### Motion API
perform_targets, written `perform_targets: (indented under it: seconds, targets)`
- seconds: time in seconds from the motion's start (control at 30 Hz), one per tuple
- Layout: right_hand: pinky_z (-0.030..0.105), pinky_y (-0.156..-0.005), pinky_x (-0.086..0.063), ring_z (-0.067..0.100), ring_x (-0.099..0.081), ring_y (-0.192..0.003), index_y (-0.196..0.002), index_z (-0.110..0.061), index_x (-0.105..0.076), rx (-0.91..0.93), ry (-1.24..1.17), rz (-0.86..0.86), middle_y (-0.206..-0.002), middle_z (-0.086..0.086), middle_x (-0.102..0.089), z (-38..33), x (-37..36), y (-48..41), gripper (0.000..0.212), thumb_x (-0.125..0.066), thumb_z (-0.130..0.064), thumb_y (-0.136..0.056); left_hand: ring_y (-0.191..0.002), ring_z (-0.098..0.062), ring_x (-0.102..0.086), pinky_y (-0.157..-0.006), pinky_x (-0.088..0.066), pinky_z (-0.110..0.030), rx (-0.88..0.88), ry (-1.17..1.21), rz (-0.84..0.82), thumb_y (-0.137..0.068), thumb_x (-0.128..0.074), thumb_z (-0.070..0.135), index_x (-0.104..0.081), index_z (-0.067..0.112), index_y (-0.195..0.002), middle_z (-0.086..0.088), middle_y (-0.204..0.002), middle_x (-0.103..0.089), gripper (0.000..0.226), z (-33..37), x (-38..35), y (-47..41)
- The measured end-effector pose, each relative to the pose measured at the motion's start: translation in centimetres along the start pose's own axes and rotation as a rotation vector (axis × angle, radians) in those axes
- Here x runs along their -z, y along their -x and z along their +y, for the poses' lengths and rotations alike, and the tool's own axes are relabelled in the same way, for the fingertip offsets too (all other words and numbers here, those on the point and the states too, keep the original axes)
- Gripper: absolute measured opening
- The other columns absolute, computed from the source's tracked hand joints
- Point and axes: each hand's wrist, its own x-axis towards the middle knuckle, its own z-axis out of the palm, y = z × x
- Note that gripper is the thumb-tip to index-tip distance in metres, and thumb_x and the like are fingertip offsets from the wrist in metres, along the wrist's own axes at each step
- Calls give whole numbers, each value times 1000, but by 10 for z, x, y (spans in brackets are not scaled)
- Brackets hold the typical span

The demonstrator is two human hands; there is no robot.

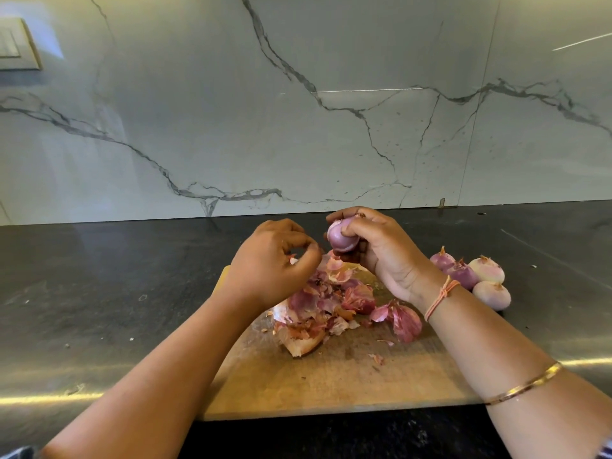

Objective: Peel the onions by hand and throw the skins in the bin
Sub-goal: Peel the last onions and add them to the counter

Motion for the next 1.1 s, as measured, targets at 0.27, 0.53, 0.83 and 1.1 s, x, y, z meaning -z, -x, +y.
perform_targets:
  seconds: [0.27, 0.53, 0.83, 1.1]
  targets:
    - [32, -72, -50, 25, -59, -94, -96, -16, -62, -12, -76, -18, -113, 21, -63, 0, 0, 0, 21, -60, -13, -75, -84, -5, -59, -70, -52, -25, -29, -19, 82, -82, -70, 28, -75, 22, -95, 11, -90, -64, 15, -3, -3, -1]
    - [31, -79, -51, 8, -61, -82, -100, -13, -59, 97, 183, -104, -89, 0, -66, 0, -5, 8, 14, -58, -5, -89, -83, 5, -62, -70, -52, -14, 121, 182, 92, -79, -65, 42, -70, 25, -98, 22, -84, -65, 26, 9, 2, 2]
    - [49, -94, -49, 19, -61, -87, -94, -14, -61, 129, 231, -141, -93, 12, -67, -2, -10, 12, 24, -60, -20, -71, -76, 2, -62, -63, -50, -12, 142, 136, 158, -79, -66, 31, -73, 20, -87, 19, -72, -64, 15, 6, 1, 2]
    - [38, -83, -49, 28, -61, -96, -95, -18, -60, 113, 143, -168, -102, 18, -65, -1, -7, 9, 23, -57, -19, -72, -57, 2, -60, -53, -49, -14, 235, 302, 214, -85, -65, 11, -64, 34, -71, 21, -58, -63, 27, 6, 1, -2]
